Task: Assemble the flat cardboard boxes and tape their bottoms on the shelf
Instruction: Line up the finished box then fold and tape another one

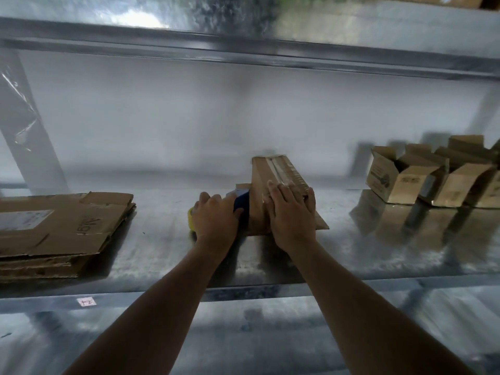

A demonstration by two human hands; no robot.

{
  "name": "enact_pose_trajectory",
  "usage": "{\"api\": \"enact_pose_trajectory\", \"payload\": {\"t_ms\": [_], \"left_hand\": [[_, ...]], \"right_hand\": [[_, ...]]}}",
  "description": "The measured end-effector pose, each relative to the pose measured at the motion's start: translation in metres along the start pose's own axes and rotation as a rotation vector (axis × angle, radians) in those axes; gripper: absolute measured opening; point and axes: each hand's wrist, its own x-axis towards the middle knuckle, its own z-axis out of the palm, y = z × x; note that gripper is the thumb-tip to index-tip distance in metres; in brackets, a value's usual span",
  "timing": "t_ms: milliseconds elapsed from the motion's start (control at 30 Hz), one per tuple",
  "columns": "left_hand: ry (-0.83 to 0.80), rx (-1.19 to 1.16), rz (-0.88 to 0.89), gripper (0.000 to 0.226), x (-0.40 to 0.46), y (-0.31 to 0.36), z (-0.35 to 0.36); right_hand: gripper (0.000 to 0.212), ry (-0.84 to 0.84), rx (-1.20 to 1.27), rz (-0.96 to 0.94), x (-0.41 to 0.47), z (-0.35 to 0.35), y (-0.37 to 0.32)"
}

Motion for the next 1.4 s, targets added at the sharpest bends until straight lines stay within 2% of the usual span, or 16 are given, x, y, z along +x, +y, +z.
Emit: {"api": "enact_pose_trajectory", "payload": {"t_ms": [200,600,667,767,900,1033,1133,1267,1400], "left_hand": [[-0.023,0.095,0.028,0.042,0.003,-0.012,0.0],[-0.069,0.183,0.032,0.027,0.006,-0.022,-0.018],[-0.116,0.226,0.007,0.032,0.005,-0.015,-0.024],[-0.18,0.28,-0.046,0.051,0.007,-0.005,-0.023],[-0.129,0.145,0.082,0.061,0.008,0.015,-0.024],[-0.089,-0.081,0.301,0.052,-0.002,0.04,-0.03],[-0.09,-0.228,0.517,0.038,-0.009,0.046,-0.024],[-0.09,-0.38,0.514,0.033,-0.009,0.043,-0.021],[-0.239,-0.351,0.507,0.042,-0.009,0.041,-0.027]], "right_hand": [[0.049,-0.004,-0.013,0.012,-0.003,-0.007,-0.002],[0.04,0.023,-0.116,0.039,-0.018,-0.035,0.004],[0.04,0.039,-0.14,0.021,-0.021,-0.041,0.006],[0.044,0.052,-0.152,-0.005,-0.028,-0.047,0.013],[0.042,0.051,-0.109,-0.092,-0.034,-0.054,0.031],[0.058,-0.044,-0.02,-0.194,-0.032,-0.06,0.05],[0.062,-0.054,0.077,-0.22,-0.026,-0.061,0.064],[0.061,-0.06,0.153,-0.244,-0.02,-0.054,0.072],[0.049,-0.039,0.212,-0.276,-0.015,-0.048,0.078]]}}
